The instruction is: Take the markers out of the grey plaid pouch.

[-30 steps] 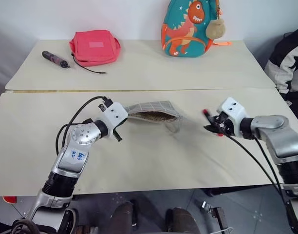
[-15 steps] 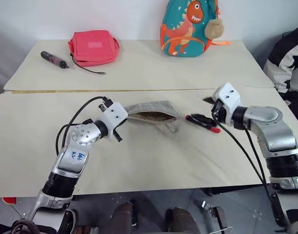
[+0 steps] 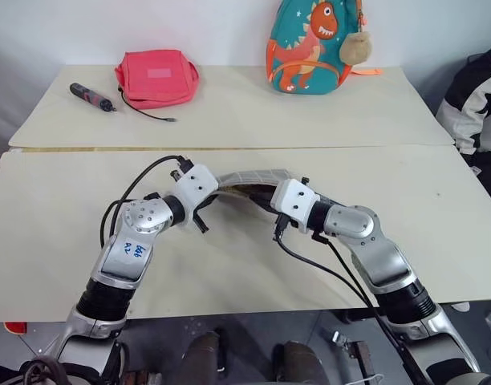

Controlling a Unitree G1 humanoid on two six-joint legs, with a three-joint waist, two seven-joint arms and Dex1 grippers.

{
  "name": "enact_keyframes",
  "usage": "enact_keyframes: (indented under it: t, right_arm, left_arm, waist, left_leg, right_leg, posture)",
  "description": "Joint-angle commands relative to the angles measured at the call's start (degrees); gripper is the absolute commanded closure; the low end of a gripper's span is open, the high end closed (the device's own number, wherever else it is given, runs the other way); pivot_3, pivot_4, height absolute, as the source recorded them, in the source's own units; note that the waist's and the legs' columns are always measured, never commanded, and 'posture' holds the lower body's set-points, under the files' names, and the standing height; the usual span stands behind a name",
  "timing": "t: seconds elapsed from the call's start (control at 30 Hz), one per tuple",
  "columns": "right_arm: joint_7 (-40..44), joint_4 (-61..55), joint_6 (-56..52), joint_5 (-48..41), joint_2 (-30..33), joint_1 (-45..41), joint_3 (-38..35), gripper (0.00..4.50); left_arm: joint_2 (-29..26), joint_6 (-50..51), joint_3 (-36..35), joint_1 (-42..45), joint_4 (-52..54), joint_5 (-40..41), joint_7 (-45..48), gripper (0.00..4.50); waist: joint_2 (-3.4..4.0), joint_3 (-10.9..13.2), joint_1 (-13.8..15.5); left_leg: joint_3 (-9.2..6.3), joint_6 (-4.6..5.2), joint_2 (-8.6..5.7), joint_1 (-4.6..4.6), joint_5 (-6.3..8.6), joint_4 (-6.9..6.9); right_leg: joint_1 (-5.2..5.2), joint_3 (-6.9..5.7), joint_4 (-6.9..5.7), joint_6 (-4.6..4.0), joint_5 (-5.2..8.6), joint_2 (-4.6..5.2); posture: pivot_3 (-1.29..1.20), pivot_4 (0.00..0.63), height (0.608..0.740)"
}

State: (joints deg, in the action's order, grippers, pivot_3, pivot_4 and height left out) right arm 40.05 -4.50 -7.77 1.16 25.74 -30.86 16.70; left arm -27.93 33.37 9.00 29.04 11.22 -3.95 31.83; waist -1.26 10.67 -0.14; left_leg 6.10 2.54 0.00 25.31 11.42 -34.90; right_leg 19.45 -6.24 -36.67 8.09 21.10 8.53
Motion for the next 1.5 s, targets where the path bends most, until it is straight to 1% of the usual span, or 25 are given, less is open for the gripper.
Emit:
enact_keyframes:
  t: [0.03,0.2,0.23,0.37,0.43,0.47,0.5,0.6,0.77,0.83,0.87,0.9,0.97,1.0,1.1,1.17,1.33,1.5]
  right_arm:
    - [-2.3,2.8,4.7,3.0,-0.2,-2.5,-0.9,4.46]
    - [-6.1,7.6,5.4,6.3,-2.2,-4.6,-0.9,4.46]
    - [-6.6,8.4,6.0,7.9,-2.1,-5.0,-0.3,4.46]
    - [-9.4,12.9,12.5,18.9,-0.1,-8.5,5.3,4.46]
    - [-10.3,13.9,13.3,21.0,-0.3,-9.4,5.9,4.46]
    - [-9.9,14.3,13.3,21.8,-0.2,-9.7,6.3,4.11]
    - [-10.0,14.6,13.2,22.8,-0.1,-9.9,6.5,3.9]
    - [-9.9,14.7,13.3,23.9,-0.3,-9.8,6.0,2.89]
    - [-9.6,14.6,13.4,23.9,-0.1,-9.9,5.3,1.08]
    - [-9.5,14.1,13.4,24.1,0.0,-10.1,5.1,0.62]
    - [-9.7,13.9,13.3,23.9,-0.2,-10.2,4.9,0.27]
    - [-9.9,13.6,13.2,23.8,-0.4,-10.3,4.7,0.03]
    - [-9.6,13.2,13.0,23.5,-0.7,-10.5,4.6,0.03]
    - [-9.3,13.0,12.9,23.4,-0.7,-10.4,4.7,0.22]
    - [-9.6,13.3,13.1,23.8,-0.6,-10.3,4.9,0.99]
    - [-10.5,13.6,13.6,25.3,-0.2,-10.3,5.4,1.7]
    - [-11.6,15.1,13.7,26.4,-1.6,-10.6,6.1,1.7]
    - [-13.9,20.6,14.4,29.3,-3.3,-13.7,7.5,1.7]
  left_arm:
    - [-0.3,0.2,-0.2,1.0,3.4,0.4,0.4,4.5]
    - [-0.2,1.3,0.5,0.7,5.1,1.4,2.3,4.5]
    - [0.0,1.8,0.5,0.7,5.6,1.7,2.5,4.5]
    - [1.4,4.1,0.6,1.5,7.2,3.4,3.0,4.5]
    - [1.8,4.9,0.6,1.8,7.7,3.6,3.0,4.5]
    - [1.8,5.2,0.5,2.0,7.9,3.6,3.0,4.5]
    - [1.8,5.5,0.5,2.0,8.1,3.8,3.0,4.5]
    - [1.7,5.9,0.2,1.9,8.5,4.1,3.0,4.5]
    - [1.2,5.9,0.0,1.5,8.4,4.6,3.0,4.5]
    - [1.3,6.0,-0.1,1.4,8.5,5.0,2.9,4.5]
    - [1.3,6.0,-0.1,1.5,8.4,5.1,2.9,4.5]
    - [1.3,6.0,-0.2,1.5,8.4,5.3,2.8,4.5]
    - [1.3,5.8,-0.1,1.5,8.3,5.5,2.9,4.5]
    - [1.2,5.7,0.0,1.4,8.3,5.6,2.9,4.5]
    - [1.4,5.8,-0.2,1.4,8.2,6.2,2.9,4.5]
    - [1.7,6.1,-0.4,1.5,8.4,6.7,3.0,4.5]
    - [2.4,8.0,-1.2,1.9,9.3,9.2,3.4,4.5]
    - [2.3,10.8,-1.6,2.6,11.4,12.3,4.4,4.5]
  waist:
    - [0.0,0.0,-0.1]
    - [0.0,0.0,-0.1]
    - [0.0,0.0,0.0]
    - [0.0,0.0,-0.1]
    - [0.0,0.0,-0.1]
    - [0.0,0.0,-0.1]
    - [0.0,0.0,-0.1]
    - [0.0,0.0,-0.1]
    - [0.0,0.0,-0.1]
    - [0.0,0.0,-0.1]
    - [0.0,0.0,-0.1]
    - [0.0,0.0,-0.1]
    - [0.0,0.0,-0.1]
    - [0.0,0.0,-0.1]
    - [0.0,0.0,-0.1]
    - [0.0,0.0,-0.1]
    - [0.0,0.0,-0.1]
    - [0.0,0.0,-0.3]
  left_leg:
    - [0.0,0.0,0.0,0.0,0.0,0.01]
    - [-0.01,-0.01,0.05,0.0,-0.01,0.02]
    - [0.0,-0.01,0.04,0.0,-0.01,0.02]
    - [0.0,-0.01,0.03,0.0,-0.01,-0.01]
    - [0.01,-0.02,0.04,0.0,-0.01,0.01]
    - [0.01,-0.02,0.05,0.0,-0.02,0.01]
    - [0.01,-0.03,0.05,0.0,-0.02,0.01]
    - [0.01,-0.03,0.04,0.0,-0.02,0.0]
    - [0.0,-0.02,0.05,0.0,-0.03,0.0]
    - [0.0,-0.02,0.05,0.0,-0.03,0.0]
    - [0.0,-0.02,0.05,0.0,-0.03,0.0]
    - [0.0,-0.02,0.05,0.0,-0.03,0.0]
    - [0.0,-0.02,0.05,0.0,-0.03,0.0]
    - [0.0,-0.02,0.05,0.0,-0.02,0.0]
    - [0.0,-0.02,0.04,0.0,-0.03,0.0]
    - [0.0,-0.02,0.04,0.0,-0.03,0.0]
    - [0.0,-0.02,0.04,0.0,-0.03,0.0]
    - [0.0,-0.03,0.05,0.0,-0.03,0.0]
  right_leg:
    - [0.0,0.0,0.0,0.0,0.0,0.0]
    - [0.0,0.0,0.0,-0.01,0.01,-0.04]
    - [0.0,0.0,0.0,-0.01,0.01,-0.04]
    - [-0.01,0.01,0.0,-0.01,0.01,-0.03]
    - [0.03,0.04,-0.04,-0.02,0.01,-0.04]
    - [0.04,0.04,-0.05,-0.02,0.01,-0.05]
    - [0.04,0.04,-0.05,-0.03,0.01,-0.05]
    - [0.01,0.03,-0.05,-0.03,0.01,-0.05]
    - [0.0,0.04,-0.05,-0.03,0.01,-0.05]
    - [0.0,0.03,-0.05,-0.03,0.01,-0.05]
    - [0.01,0.03,-0.05,-0.03,0.01,-0.05]
    - [0.0,0.03,-0.05,-0.03,0.01,-0.05]
    - [0.01,0.04,-0.05,-0.03,0.01,-0.05]
    - [0.01,0.03,-0.05,-0.02,0.01,-0.05]
    - [0.0,0.03,-0.05,-0.03,0.01,-0.05]
    - [0.0,0.03,-0.05,-0.02,0.01,-0.05]
    - [0.0,0.03,-0.05,-0.03,0.01,-0.05]
    - [0.01,0.05,-0.06,-0.03,0.01,-0.05]
  posture:
    - [0.0,0.15,0.74]
    - [0.0,0.15,0.74]
    - [0.0,0.15,0.74]
    - [0.0,0.15,0.74]
    - [0.0,0.15,0.74]
    - [0.0,0.15,0.74]
    - [0.0,0.15,0.74]
    - [0.0,0.15,0.74]
    - [0.0,0.15,0.74]
    - [0.0,0.15,0.74]
    - [0.0,0.15,0.74]
    - [0.0,0.15,0.74]
    - [0.0,0.15,0.74]
    - [0.0,0.15,0.74]
    - [0.0,0.15,0.74]
    - [0.0,0.15,0.74]
    - [0.0,0.15,0.74]
    - [0.0,0.15,0.74]
